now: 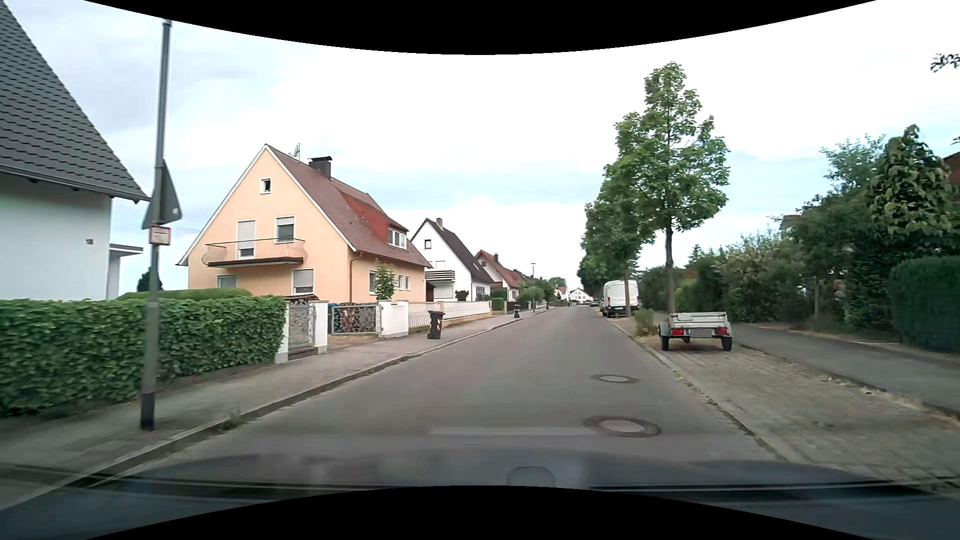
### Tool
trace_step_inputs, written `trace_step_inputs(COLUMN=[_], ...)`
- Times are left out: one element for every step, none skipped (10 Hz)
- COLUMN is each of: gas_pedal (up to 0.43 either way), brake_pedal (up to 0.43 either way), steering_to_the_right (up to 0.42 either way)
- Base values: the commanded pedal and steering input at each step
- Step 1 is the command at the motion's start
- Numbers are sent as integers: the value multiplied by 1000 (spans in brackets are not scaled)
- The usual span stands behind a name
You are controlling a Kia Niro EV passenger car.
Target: Follow the waypoints while adhering to traffic rules and regulations
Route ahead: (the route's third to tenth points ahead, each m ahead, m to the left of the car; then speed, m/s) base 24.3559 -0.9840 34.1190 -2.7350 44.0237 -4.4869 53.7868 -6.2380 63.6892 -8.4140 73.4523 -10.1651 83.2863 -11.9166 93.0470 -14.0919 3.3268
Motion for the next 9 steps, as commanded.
trace_step_inputs(gas_pedal=[130,130,130,130,130,130,130,130,130], brake_pedal=[0,0,0,0,0,0,0,0,0], steering_to_the_right=[266,237,192,166,154,126,87,65,51])
